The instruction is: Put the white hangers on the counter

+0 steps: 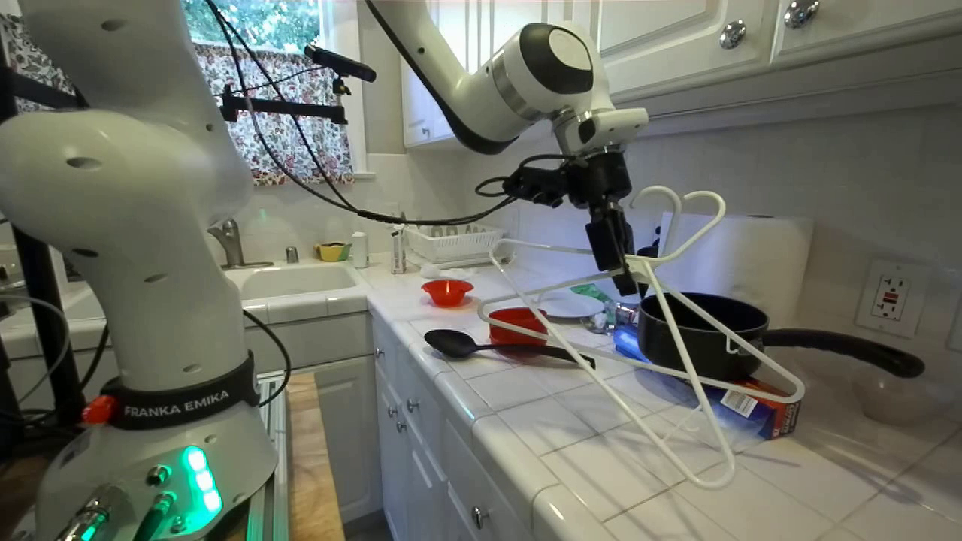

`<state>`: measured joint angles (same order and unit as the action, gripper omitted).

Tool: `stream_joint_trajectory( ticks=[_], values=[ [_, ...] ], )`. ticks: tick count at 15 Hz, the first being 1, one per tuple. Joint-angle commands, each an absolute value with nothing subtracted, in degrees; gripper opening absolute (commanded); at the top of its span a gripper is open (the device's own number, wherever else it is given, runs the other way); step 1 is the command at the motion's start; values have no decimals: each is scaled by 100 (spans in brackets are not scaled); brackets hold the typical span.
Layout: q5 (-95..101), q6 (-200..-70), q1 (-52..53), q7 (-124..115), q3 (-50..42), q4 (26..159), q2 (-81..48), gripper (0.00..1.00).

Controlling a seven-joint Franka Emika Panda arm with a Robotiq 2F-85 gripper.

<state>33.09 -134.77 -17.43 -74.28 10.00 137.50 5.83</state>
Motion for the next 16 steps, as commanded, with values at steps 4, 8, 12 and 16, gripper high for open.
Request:
stream_joint_trajectory(
  ticks=[4, 8, 12, 16],
  values=[
    [3450, -13329, -966, -7411, 208, 13232, -49, 3],
    [3550, -13306, -703, -7408, -19, 13004, -386, 3],
    [3653, -13288, -502, -7403, -201, 12791, -702, 3],
    [3594, -12914, -351, -7456, -361, 12478, -996, 3]
  ],
)
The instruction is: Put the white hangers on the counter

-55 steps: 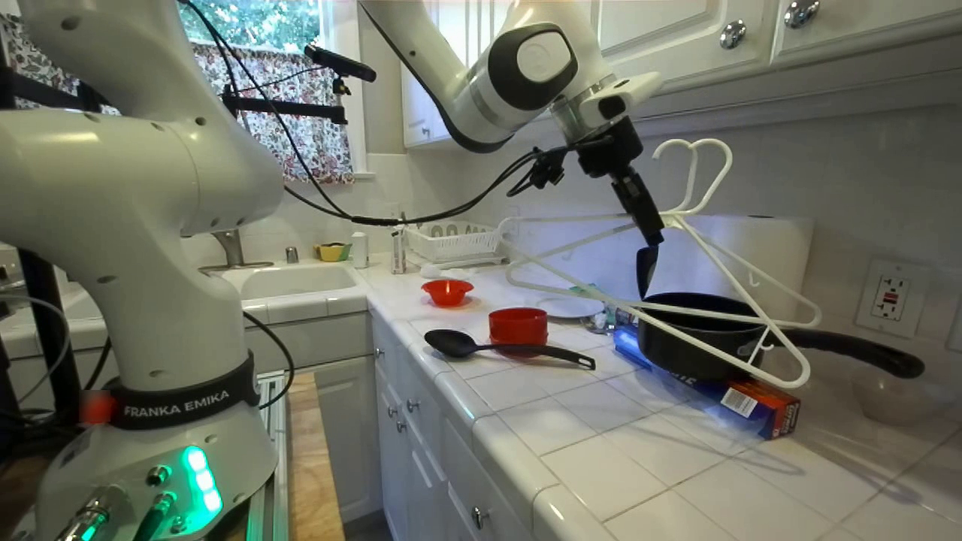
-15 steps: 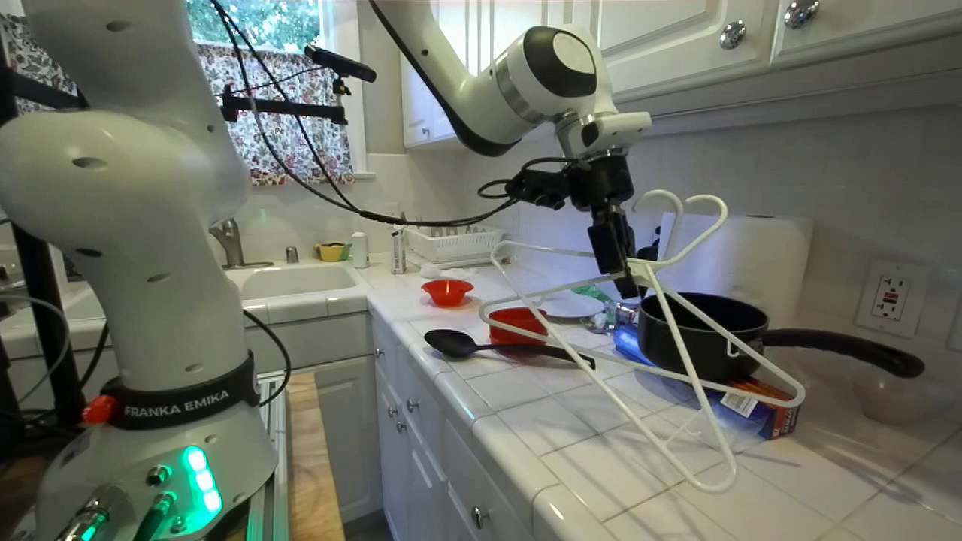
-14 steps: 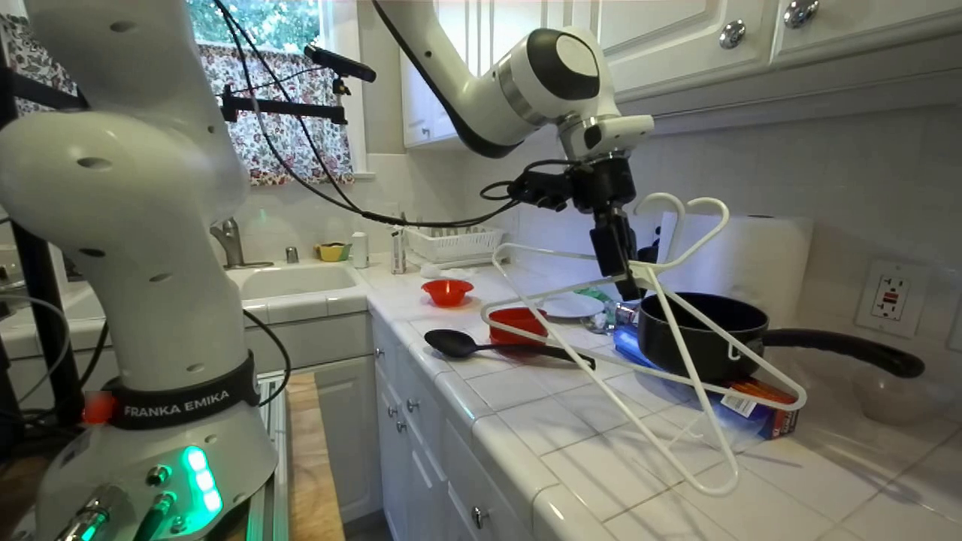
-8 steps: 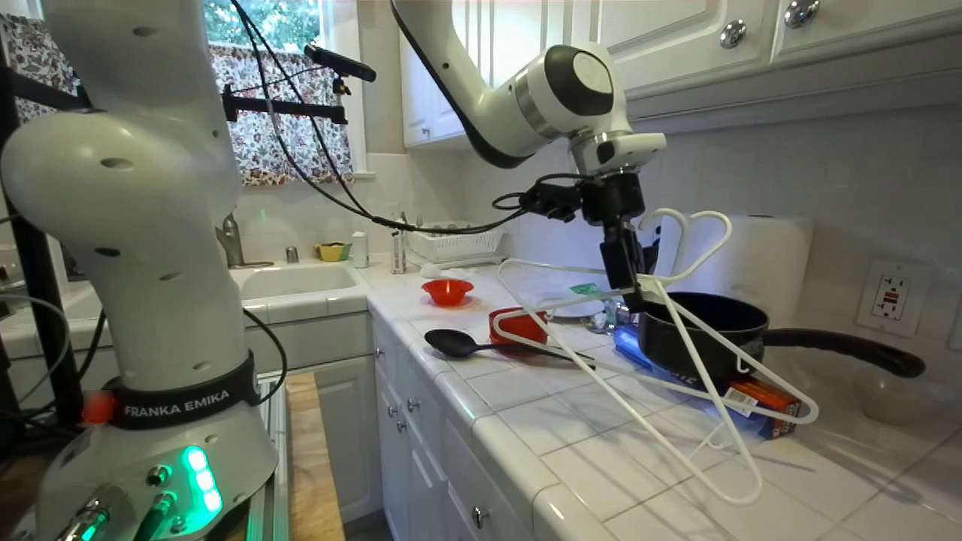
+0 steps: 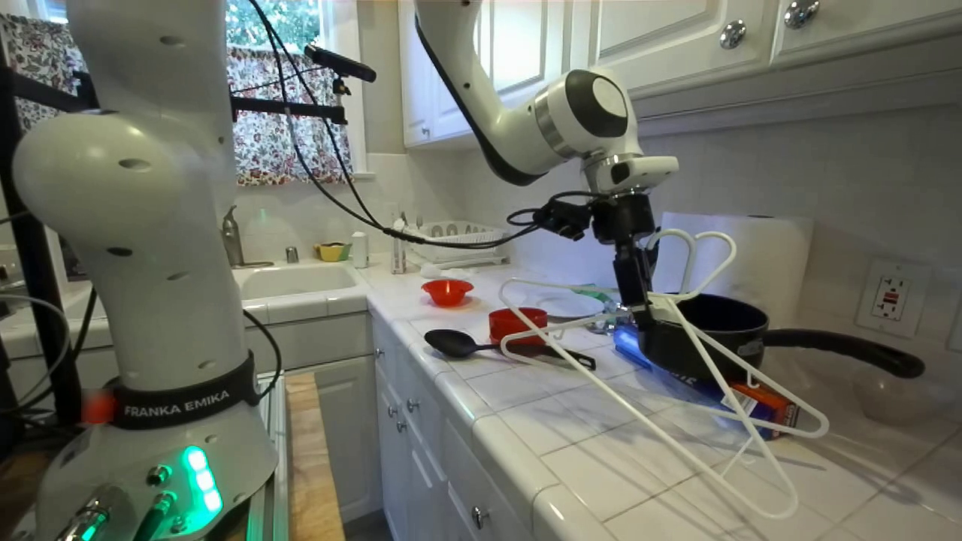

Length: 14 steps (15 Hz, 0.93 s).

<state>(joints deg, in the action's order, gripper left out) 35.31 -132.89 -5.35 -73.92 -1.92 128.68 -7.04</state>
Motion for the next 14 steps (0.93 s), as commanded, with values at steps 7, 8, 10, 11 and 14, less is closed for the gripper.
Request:
stream_joint_trajectory(
  ticks=[7, 8, 10, 11, 14],
  values=[
    [3343, -12426, -219, -7262, -483, 11936, -1445, 3],
    [3387, -12407, -193, -7312, -498, 11880, -1502, 3],
    [3321, -12351, -174, -7224, -491, 11787, -1602, 4],
    [3347, -12351, -155, -7241, -500, 11757, -1645, 4],
    [3332, -12346, -112, -7229, -502, 11717, -1695, 4]
  ],
)
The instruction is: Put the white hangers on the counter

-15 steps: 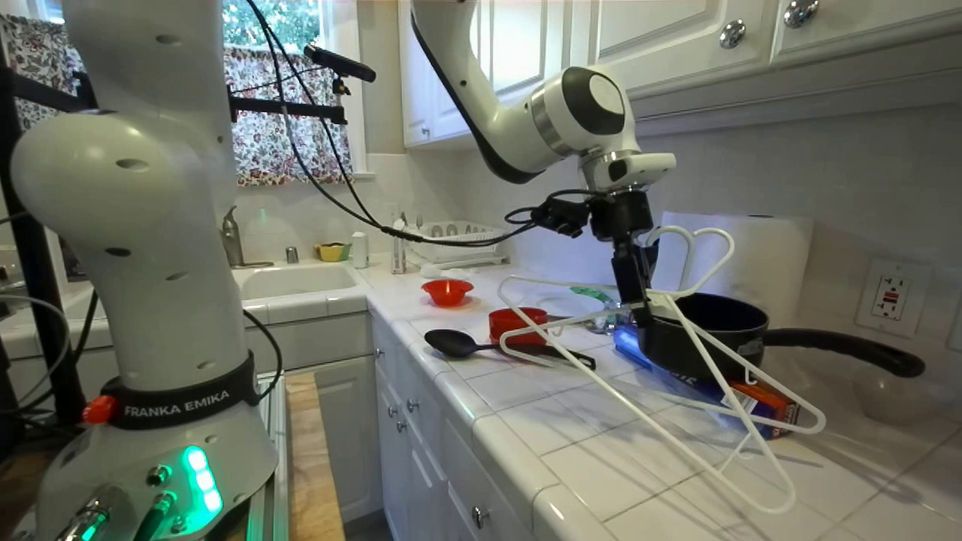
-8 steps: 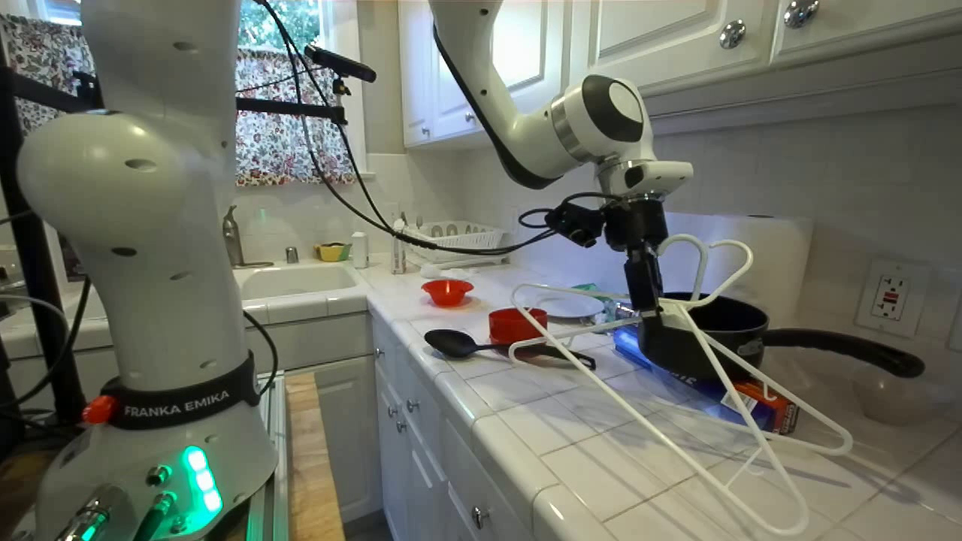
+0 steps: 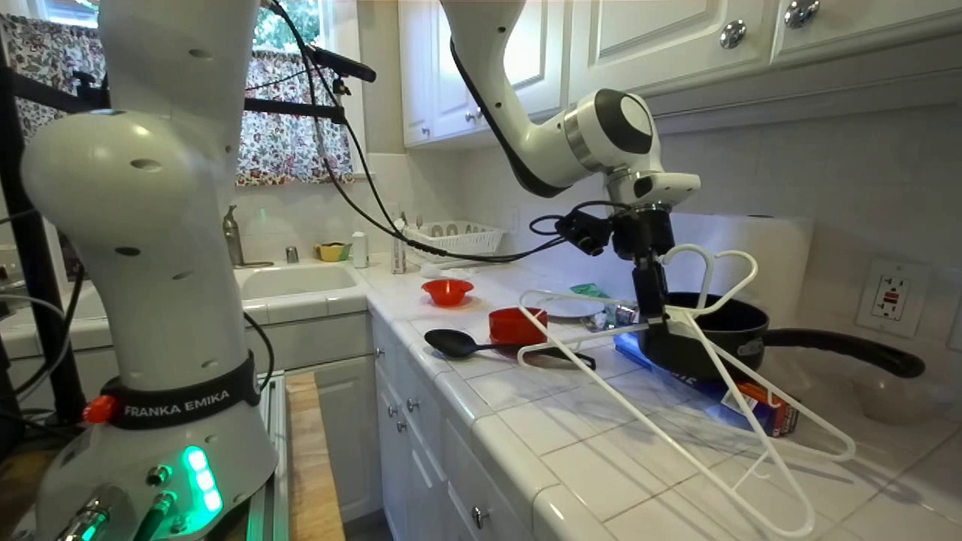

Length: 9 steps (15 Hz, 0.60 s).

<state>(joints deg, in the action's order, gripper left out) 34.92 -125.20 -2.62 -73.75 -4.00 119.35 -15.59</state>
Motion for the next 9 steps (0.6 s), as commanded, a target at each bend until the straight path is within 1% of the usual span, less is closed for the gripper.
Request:
stream_joint_trajectory(
  ticks=[1, 2, 3, 5, 9],
  values=[
    [3348, -12351, -95, -7229, -504, 11717, -1703, 4],
    [3369, -12342, -76, -7240, -510, 11705, -1730, 8],
    [3365, -12338, -64, -7243, -516, 11701, -1737, 32],
    [3369, -12336, -38, -7261, -531, 11695, -1730, 35],
    [3327, -12380, -25, -7211, -531, 11679, -1705, 62]
  ],
)
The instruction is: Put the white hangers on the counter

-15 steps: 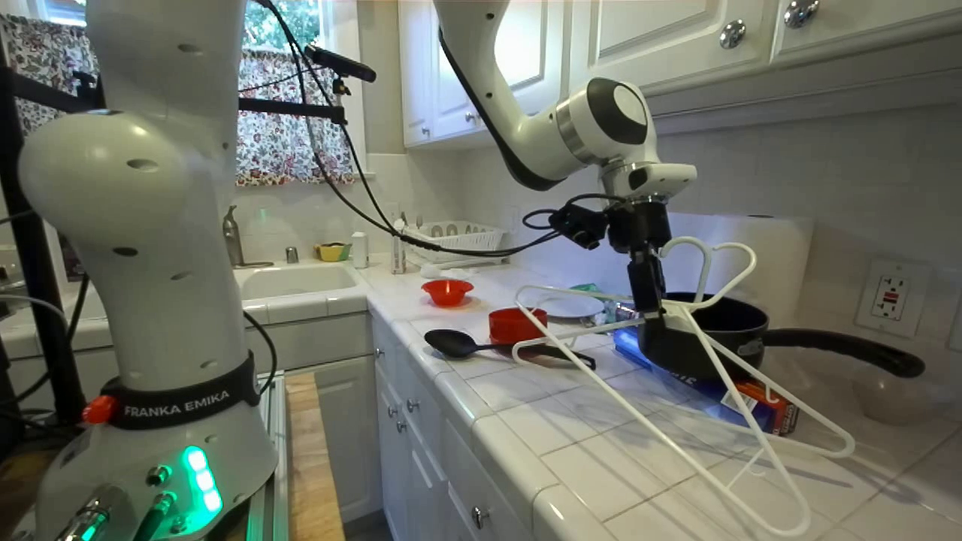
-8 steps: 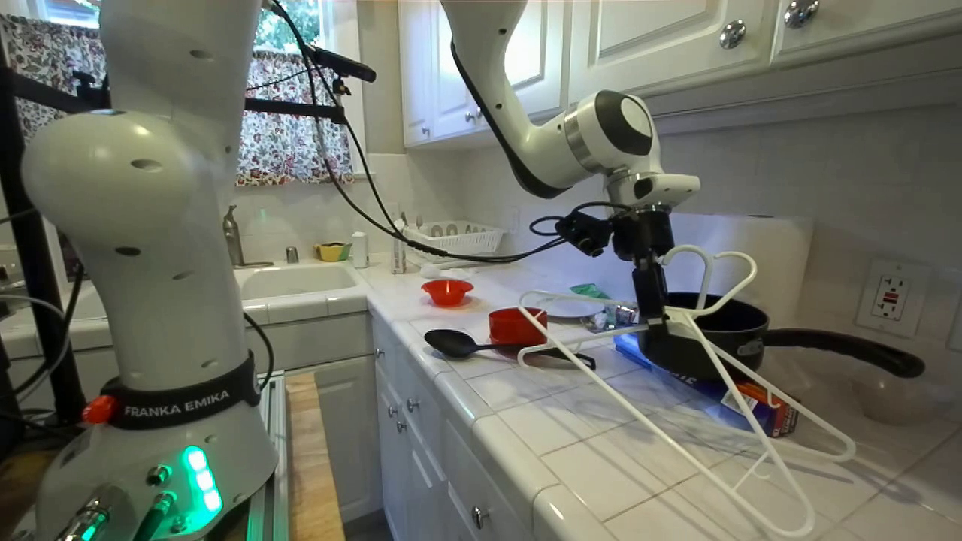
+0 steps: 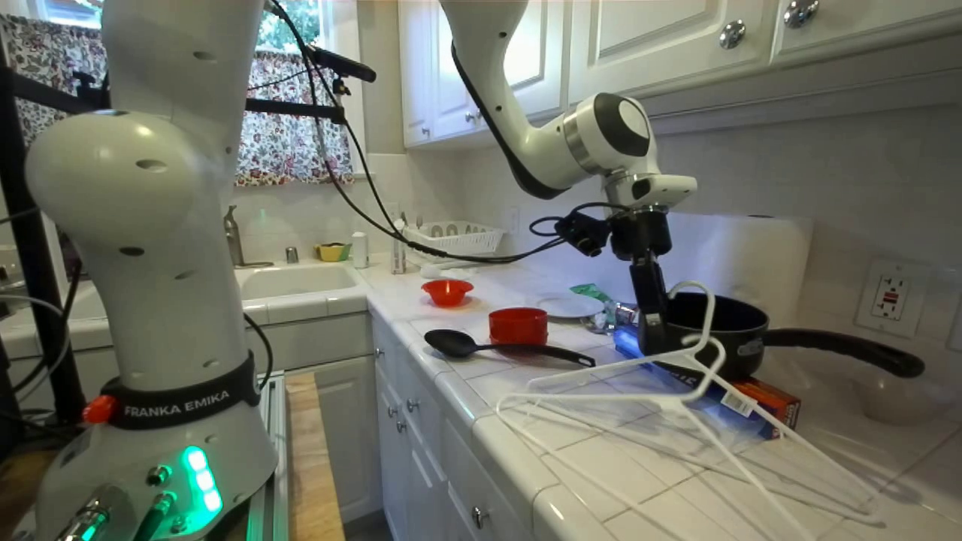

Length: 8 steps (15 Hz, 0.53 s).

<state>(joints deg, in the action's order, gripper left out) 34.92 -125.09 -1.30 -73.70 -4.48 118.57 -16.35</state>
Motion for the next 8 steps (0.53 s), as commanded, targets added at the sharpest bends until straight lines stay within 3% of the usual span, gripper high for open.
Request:
stream_joint_trajectory(
  ticks=[1, 5, 8],
  values=[
    [3316, -12419, -31, -7180, -525, 11685, -1686, 68],
    [3294, -12473, -34, -7115, -518, 11646, -1668, 97],
    [3282, -12472, -27, -7059, -513, 11627, -1661, 100]
  ],
)
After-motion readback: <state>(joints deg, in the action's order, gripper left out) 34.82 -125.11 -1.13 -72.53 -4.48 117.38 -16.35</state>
